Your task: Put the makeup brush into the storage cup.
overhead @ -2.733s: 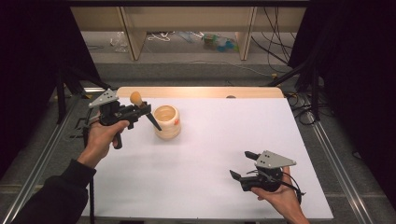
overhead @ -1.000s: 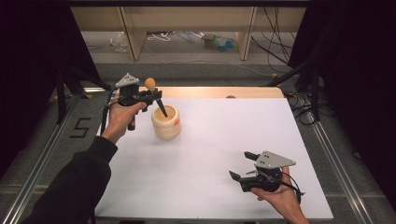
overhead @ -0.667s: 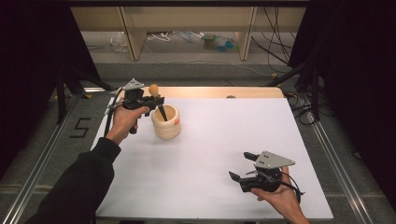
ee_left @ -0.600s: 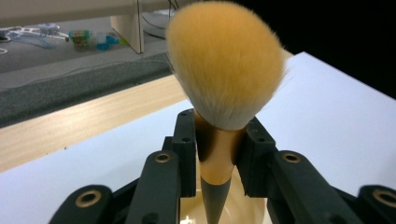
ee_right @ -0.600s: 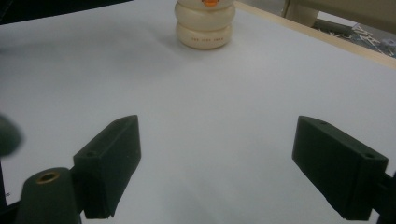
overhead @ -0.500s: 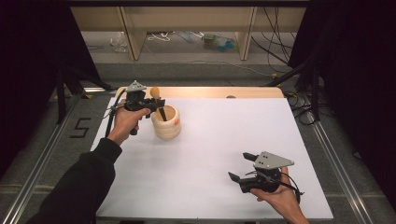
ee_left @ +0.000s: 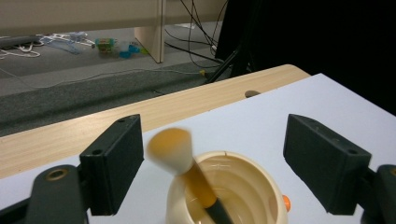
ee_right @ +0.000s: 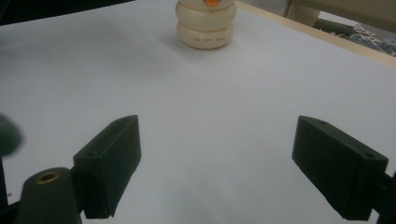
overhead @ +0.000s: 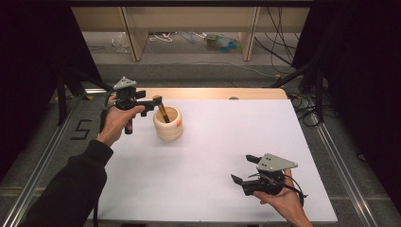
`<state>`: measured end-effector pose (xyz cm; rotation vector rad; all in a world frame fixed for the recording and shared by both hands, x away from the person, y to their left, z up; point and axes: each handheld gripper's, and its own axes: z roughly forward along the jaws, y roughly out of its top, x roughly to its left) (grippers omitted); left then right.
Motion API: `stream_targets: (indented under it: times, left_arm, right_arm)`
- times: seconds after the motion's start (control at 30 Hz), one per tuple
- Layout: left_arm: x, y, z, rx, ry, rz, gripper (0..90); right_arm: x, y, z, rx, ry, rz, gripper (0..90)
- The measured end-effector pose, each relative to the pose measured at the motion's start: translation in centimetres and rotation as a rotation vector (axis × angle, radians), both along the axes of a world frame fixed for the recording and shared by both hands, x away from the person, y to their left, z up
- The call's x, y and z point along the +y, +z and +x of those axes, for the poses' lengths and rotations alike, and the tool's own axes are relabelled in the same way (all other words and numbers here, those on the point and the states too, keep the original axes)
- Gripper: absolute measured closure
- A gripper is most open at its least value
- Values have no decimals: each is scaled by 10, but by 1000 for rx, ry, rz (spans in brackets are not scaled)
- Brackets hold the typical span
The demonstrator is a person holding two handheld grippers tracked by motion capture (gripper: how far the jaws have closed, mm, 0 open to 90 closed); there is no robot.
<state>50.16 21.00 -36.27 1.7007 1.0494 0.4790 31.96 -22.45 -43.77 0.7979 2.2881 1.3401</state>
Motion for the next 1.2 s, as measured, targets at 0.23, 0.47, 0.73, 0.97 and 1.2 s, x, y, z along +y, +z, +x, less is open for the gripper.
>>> stream_targets:
  times: [0.23, 0.47, 0.73, 0.97, 1.2]
  left_arm:
    - [3, 3, -9, 2, -19, -11, 200]
    - [4, 3, -20, -2, -61, -43, 199]
    - [7, 1, -40, -39, -89, -64, 192]
    - [14, 0, -59, -84, -95, -79, 180]
    - [19, -6, -75, -105, -104, -98, 175]
  right_arm:
    - [0, 0, 0, 5, -4, 1, 163]
    - [0, -1, 0, 6, -4, -1, 163]
    - [0, 0, 0, -3, -9, 3, 163]
    - [-1, 1, 0, -9, -18, 5, 163]
    - [-1, 1, 0, -11, -21, 13, 163]
